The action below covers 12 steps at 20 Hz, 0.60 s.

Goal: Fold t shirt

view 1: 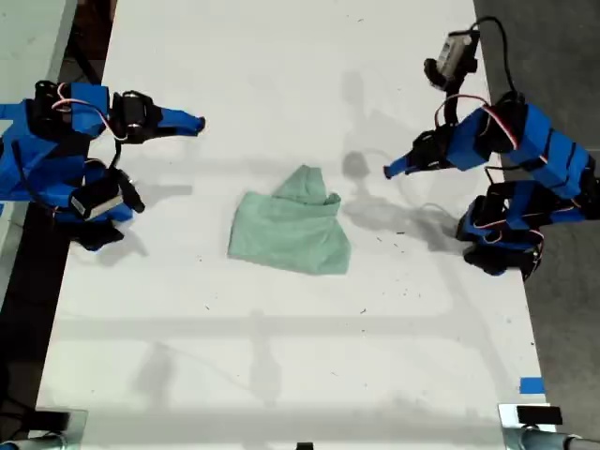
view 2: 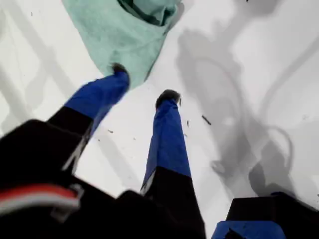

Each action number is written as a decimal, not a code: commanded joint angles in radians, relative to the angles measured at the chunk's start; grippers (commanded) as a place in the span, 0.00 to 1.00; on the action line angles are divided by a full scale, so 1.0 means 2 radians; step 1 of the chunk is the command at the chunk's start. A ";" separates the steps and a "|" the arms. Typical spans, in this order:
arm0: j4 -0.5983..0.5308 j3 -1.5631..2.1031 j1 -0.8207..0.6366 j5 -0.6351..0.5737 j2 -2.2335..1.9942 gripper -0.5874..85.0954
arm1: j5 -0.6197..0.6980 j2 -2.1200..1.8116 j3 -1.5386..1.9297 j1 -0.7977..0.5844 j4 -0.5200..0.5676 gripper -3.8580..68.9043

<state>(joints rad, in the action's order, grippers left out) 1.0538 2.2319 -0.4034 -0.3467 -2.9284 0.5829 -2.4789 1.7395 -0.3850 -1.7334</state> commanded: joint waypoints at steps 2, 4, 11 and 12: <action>-0.141 0.232 0.072 0.021 -0.174 0.00 | -0.060 -0.199 0.165 0.068 0.048 0.05; -0.160 0.368 0.098 0.048 -0.328 0.00 | -0.083 -0.322 0.272 0.120 0.081 0.05; -0.121 0.529 0.057 0.074 -0.333 0.03 | -0.110 -0.514 0.573 0.178 0.162 0.12; -0.110 0.529 0.052 0.073 -0.332 0.03 | -0.115 -0.514 0.597 0.159 0.154 0.27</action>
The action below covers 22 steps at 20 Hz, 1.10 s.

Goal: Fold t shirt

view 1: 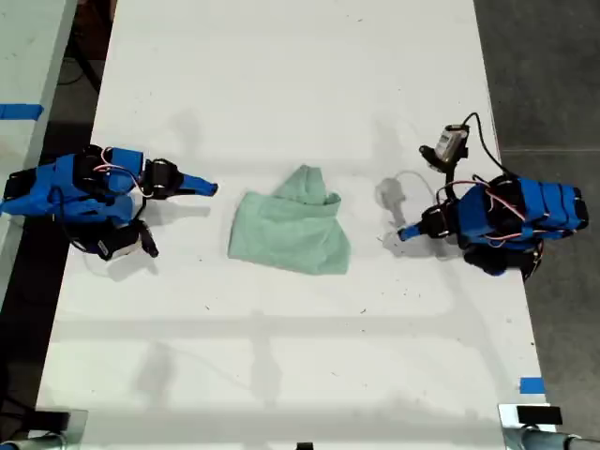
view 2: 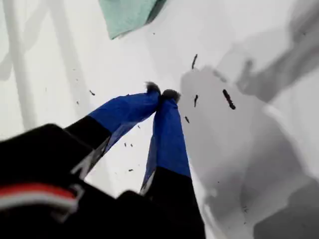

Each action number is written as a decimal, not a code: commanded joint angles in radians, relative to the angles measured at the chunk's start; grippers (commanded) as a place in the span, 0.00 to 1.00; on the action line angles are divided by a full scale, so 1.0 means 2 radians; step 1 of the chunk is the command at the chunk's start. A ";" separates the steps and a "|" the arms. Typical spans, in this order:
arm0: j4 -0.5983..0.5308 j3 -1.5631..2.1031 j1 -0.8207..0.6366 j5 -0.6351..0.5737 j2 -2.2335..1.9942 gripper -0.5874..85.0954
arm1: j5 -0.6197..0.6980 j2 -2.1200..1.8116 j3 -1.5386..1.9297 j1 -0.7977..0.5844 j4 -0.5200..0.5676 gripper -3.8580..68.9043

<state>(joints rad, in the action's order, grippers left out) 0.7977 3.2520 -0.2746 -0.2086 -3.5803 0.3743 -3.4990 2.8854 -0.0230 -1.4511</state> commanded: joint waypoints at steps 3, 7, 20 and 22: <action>0.105 0.020 -0.062 -0.024 -0.006 0.04 | 0.018 0.002 0.101 -0.046 0.036 0.35; 0.105 0.020 -0.056 -0.028 -0.006 0.05 | 0.184 -0.002 0.102 -0.037 0.038 0.31; 0.105 0.020 -0.031 -0.028 -0.006 0.05 | 0.230 -0.002 0.102 -0.037 0.038 0.20; 0.105 0.020 -0.031 -0.028 -0.006 0.05 | 0.230 -0.002 0.102 -0.037 0.038 0.20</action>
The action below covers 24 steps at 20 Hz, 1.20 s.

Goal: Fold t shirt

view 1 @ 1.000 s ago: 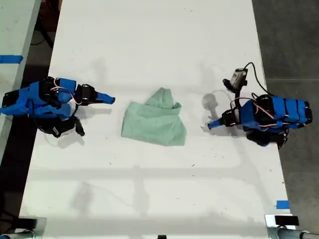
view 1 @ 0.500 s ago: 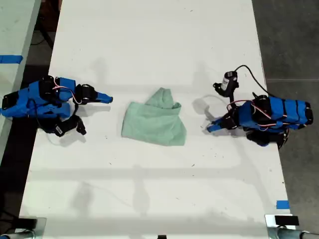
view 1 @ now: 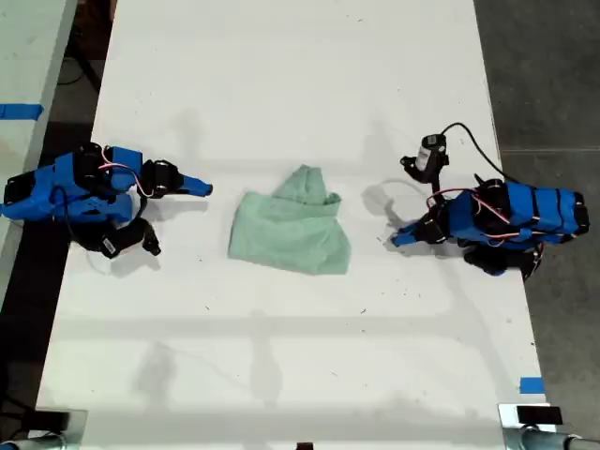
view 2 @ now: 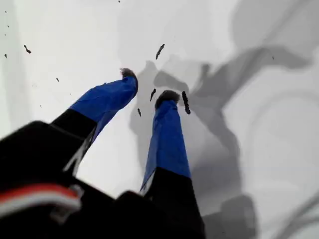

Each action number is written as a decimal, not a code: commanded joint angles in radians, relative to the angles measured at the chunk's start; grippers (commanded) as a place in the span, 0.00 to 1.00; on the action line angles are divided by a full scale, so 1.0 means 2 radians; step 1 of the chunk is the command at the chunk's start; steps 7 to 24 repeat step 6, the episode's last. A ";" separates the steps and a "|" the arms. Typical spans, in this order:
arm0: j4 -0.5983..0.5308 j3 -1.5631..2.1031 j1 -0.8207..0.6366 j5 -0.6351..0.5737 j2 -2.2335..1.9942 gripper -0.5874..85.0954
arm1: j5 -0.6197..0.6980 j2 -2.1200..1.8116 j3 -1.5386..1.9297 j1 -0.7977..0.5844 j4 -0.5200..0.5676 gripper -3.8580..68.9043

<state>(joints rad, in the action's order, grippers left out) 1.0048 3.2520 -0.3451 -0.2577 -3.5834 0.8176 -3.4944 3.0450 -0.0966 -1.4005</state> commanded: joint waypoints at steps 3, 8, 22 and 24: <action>0.002 0.020 0.005 -0.004 -0.005 0.05 | 0.008 -0.005 0.022 0.000 0.013 0.19; 0.002 0.020 0.005 -0.006 -0.003 0.06 | 0.008 -0.005 0.022 -0.001 0.013 0.17; 0.002 0.020 0.005 -0.006 -0.003 0.06 | 0.008 -0.005 0.022 -0.001 0.013 0.17; 0.002 0.020 0.005 -0.006 -0.003 0.06 | 0.008 -0.005 0.022 -0.001 0.013 0.17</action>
